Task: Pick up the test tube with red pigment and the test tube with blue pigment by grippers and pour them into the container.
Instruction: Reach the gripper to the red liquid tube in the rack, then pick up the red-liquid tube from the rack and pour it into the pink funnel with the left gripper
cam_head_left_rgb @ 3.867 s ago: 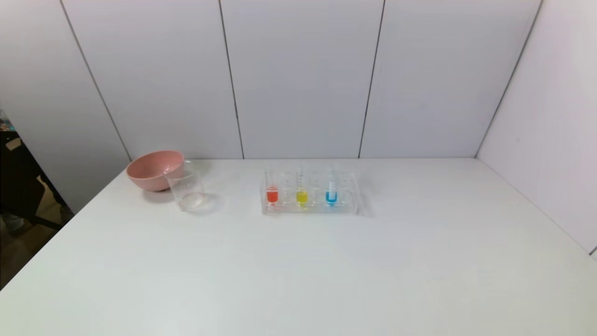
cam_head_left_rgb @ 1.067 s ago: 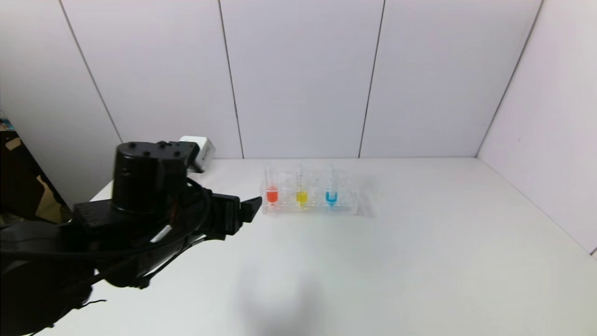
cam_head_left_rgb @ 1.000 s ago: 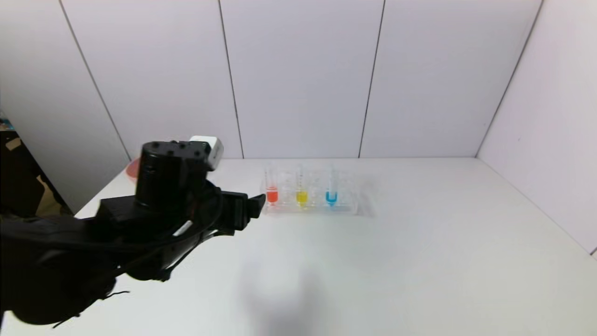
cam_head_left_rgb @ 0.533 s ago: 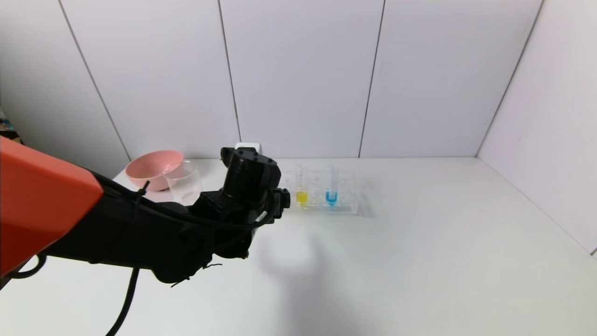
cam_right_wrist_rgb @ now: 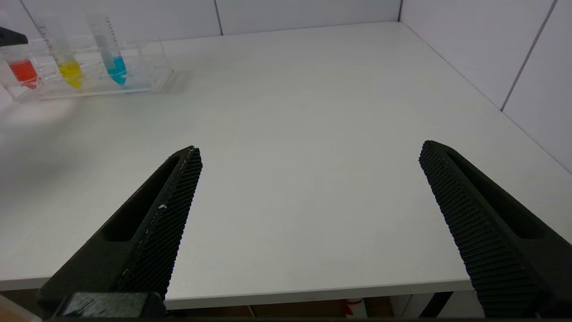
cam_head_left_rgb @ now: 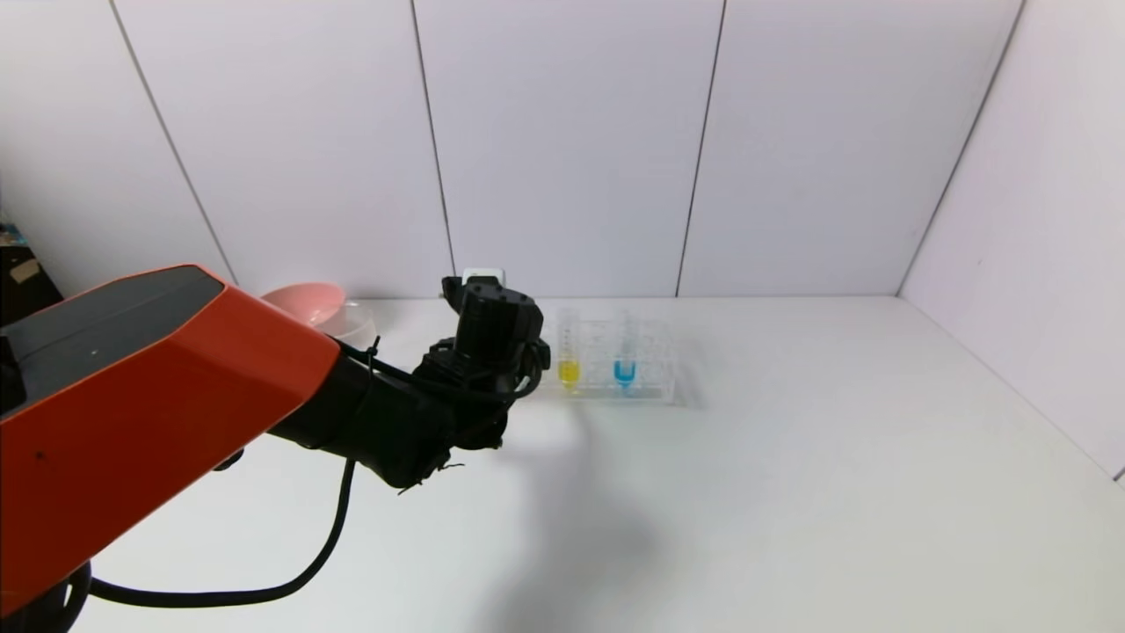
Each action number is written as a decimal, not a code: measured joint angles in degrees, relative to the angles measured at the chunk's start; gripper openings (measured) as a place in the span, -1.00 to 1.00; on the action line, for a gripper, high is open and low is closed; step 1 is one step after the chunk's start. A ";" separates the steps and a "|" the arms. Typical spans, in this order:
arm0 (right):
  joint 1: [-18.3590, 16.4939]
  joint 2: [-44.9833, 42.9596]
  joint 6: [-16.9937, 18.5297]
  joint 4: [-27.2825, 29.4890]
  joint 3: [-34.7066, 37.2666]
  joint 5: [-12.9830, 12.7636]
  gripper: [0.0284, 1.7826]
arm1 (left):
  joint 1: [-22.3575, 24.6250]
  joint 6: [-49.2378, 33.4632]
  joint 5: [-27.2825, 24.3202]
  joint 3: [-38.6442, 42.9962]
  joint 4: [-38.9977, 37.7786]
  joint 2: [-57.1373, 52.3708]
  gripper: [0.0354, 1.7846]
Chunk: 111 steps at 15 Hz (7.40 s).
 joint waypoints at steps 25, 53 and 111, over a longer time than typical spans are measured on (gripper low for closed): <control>0.00 0.00 0.00 0.02 0.00 0.00 0.99 | 0.32 4.41 -2.32 -1.07 -9.51 4.51 -0.54; 0.00 0.00 0.00 0.00 0.00 0.00 0.99 | 22.42 19.70 -44.92 12.50 13.69 -29.05 -0.54; 0.00 0.00 0.00 0.00 0.00 0.00 0.99 | 33.66 81.43 -22.27 -48.81 81.10 0.18 -0.54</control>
